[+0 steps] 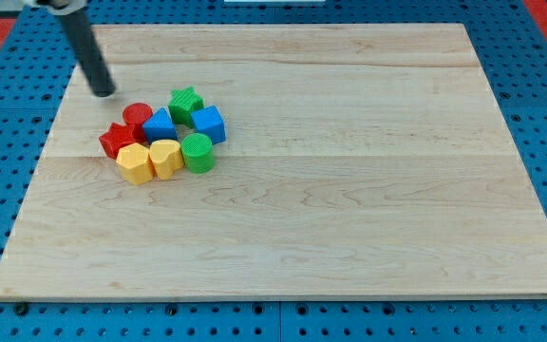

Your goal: Push the green star into the blue cubes

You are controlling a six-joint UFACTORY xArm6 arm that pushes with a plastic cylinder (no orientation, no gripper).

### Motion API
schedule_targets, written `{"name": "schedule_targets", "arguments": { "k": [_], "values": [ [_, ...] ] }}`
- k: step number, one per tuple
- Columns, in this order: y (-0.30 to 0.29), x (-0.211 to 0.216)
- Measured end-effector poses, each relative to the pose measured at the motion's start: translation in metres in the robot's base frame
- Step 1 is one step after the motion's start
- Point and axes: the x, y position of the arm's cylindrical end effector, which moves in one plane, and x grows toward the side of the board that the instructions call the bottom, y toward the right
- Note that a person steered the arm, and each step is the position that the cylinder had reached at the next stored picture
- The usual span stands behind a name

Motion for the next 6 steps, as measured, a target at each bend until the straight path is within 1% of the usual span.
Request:
{"name": "schedule_targets", "arguments": {
  "k": [1, 2, 3, 4, 5, 6],
  "values": [
    [0.063, -0.001],
    [0.089, 0.005],
    [0.1, 0.022],
    [0.099, 0.029],
    [0.112, 0.005],
    [0.186, 0.006]
  ]
}}
